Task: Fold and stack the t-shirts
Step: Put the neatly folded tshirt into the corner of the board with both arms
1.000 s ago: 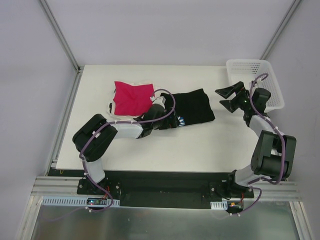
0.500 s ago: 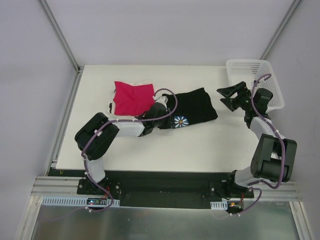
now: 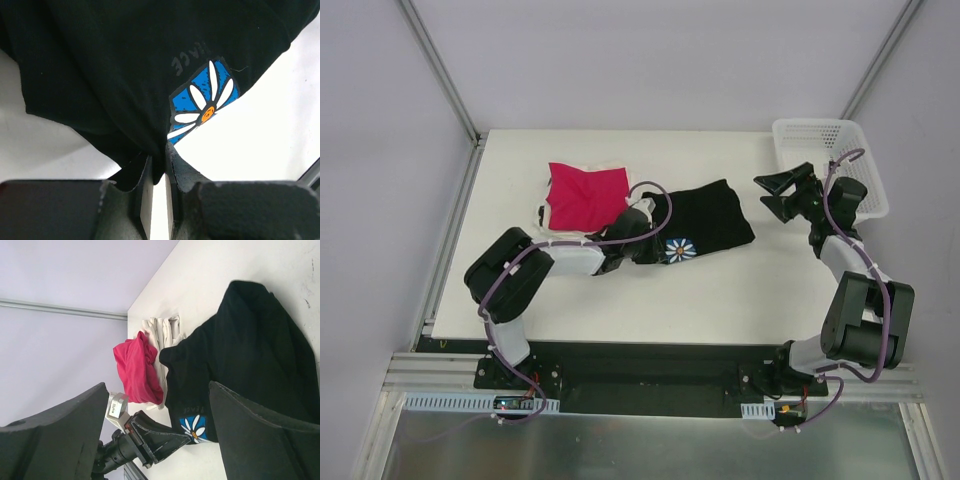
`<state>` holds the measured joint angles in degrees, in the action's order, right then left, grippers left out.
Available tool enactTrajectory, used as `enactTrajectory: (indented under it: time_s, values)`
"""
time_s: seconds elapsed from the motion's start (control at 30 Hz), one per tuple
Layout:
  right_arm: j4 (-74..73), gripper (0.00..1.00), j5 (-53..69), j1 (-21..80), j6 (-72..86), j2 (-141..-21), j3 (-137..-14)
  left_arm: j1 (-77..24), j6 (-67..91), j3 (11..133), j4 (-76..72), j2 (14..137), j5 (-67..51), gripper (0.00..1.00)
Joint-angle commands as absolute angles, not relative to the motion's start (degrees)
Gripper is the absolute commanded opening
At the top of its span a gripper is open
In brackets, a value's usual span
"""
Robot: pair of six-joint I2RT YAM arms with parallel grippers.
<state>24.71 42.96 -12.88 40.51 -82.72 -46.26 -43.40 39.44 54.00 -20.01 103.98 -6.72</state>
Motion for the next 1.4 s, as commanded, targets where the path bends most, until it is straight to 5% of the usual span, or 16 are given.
enactTrajectory:
  time_s: [0.0,0.27,0.73,0.83,0.93,0.97,1.07,1.37]
  values:
    - [28.13,0.84,44.82,-13.36,41.31,-79.98,-46.76,-42.98,39.99,50.63,-17.32,97.92,-9.14,0.10]
    - [24.18,0.87,44.03,-11.43,39.65,-78.67,-41.40,-43.07,40.78,42.99,-12.93,87.21,-9.66,0.10]
    - [-5.97,0.91,38.76,-7.21,25.23,-63.30,-36.74,-43.24,42.71,29.89,-6.86,70.15,-8.61,0.16]
    - [-11.59,0.91,37.80,-7.12,22.69,-60.74,-37.70,-43.24,43.24,28.57,-6.51,68.56,-8.26,0.24]
    - [-17.74,0.92,36.21,-7.12,20.13,-59.86,-39.11,-43.24,43.33,28.04,-6.15,67.94,-7.56,0.58]
    - [-19.67,0.92,35.08,-7.12,19.00,-59.68,-39.02,-43.24,43.16,28.12,-5.11,67.94,-7.47,0.78]
    - [-22.39,0.93,34.11,-7.12,17.06,-59.85,-38.15,-43.24,42.37,29.00,-2.30,67.50,-6.51,0.97]
    - [-23.47,0.93,34.72,-6.94,15.47,-59.33,-34.81,-41.40,37.45,35.14,-0.26,69.16,6.31,0.99]
